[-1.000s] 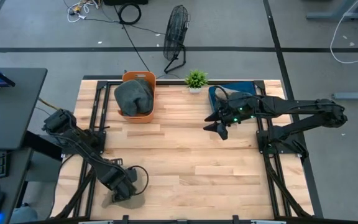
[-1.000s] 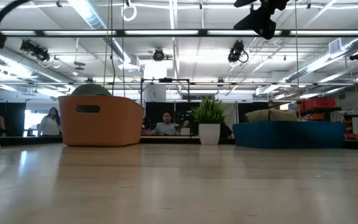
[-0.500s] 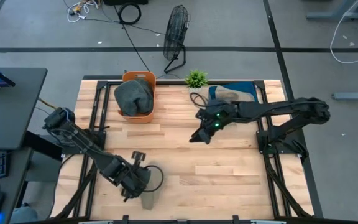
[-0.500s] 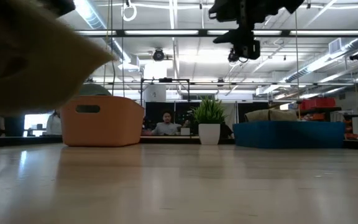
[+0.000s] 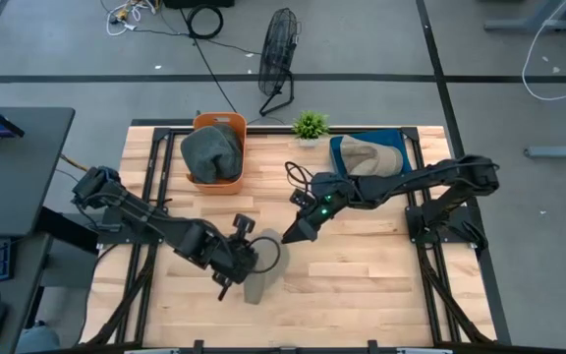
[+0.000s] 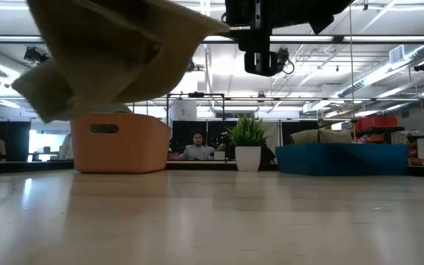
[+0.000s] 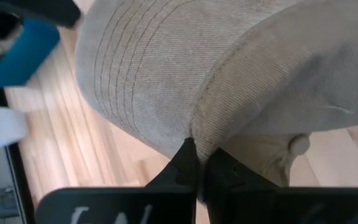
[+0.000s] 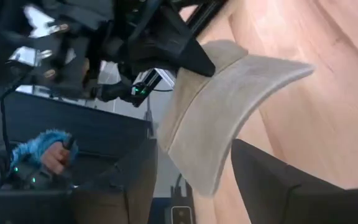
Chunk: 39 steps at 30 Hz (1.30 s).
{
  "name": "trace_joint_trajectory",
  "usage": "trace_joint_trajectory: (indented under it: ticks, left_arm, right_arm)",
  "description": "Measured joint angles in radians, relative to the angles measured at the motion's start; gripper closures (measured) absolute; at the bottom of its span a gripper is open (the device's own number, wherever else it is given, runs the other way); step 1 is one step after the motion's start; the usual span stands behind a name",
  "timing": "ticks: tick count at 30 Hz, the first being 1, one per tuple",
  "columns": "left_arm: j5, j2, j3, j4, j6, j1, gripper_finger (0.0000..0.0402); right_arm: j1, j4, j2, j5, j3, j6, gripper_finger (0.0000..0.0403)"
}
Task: Pick & Place hat
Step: Put the brown cap into the blue bin
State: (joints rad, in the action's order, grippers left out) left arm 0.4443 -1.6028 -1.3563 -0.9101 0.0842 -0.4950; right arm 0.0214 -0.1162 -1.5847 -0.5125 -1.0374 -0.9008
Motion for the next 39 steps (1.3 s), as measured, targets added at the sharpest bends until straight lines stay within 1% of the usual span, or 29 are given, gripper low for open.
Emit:
trace_joint_trajectory:
  ticks: [3,6,9,13,16,19,26,28,30,32,36,39]
  left_arm:
    - [0.003,0.000,0.000,0.052,0.041,0.013,0.0396]
    - [0.017,0.000,0.000,0.069,0.079,0.017,0.0391]
    - [0.078,0.000,0.000,0.075,0.109,0.016,0.0389]
    - [0.094,0.000,0.000,0.075,0.111,0.021,0.0391]
    - [0.103,0.000,0.000,0.089,0.111,0.021,0.0388]
    - [0.103,0.000,0.000,0.113,0.111,0.021,0.0375]
    - [0.103,0.000,0.000,0.111,0.111,0.023,0.0334]
    - [0.103,0.000,0.000,0.111,0.107,0.023,0.0317]
    - [0.103,0.000,0.000,0.113,0.076,0.023,0.0298]
    - [0.103,0.000,0.000,0.115,0.013,0.024,0.0277]
    - [0.105,0.000,0.000,0.115,-0.111,0.025,0.0237]
    - [0.126,0.000,0.000,0.114,-0.209,0.021,0.0220]
  right_arm:
    - [0.000,0.002,-0.013,0.024,0.000,-0.040,0.0195]
    - [0.000,0.004,-0.017,0.026,0.000,-0.029,0.0191]
    - [0.000,0.003,-0.017,0.026,0.000,-0.033,0.0190]
    - [0.000,-0.006,-0.017,0.025,0.000,-0.034,0.0205]
    - [0.000,0.004,-0.017,0.023,0.000,-0.034,0.0236]
    - [-0.001,0.003,-0.017,0.023,0.000,-0.033,0.0279]
    - [-0.001,0.014,-0.017,0.026,0.000,-0.006,0.0379]
    - [-0.001,0.024,-0.017,0.026,0.000,-0.005,0.0391]
    - [-0.001,0.037,-0.017,0.026,0.000,-0.001,0.0389]
    - [-0.001,0.064,-0.016,0.031,0.000,-0.006,0.0385]
    - [-0.021,0.117,-0.005,0.048,0.000,-0.023,0.0393]
    - [-0.060,0.142,0.032,0.052,0.000,-0.026,0.0396]
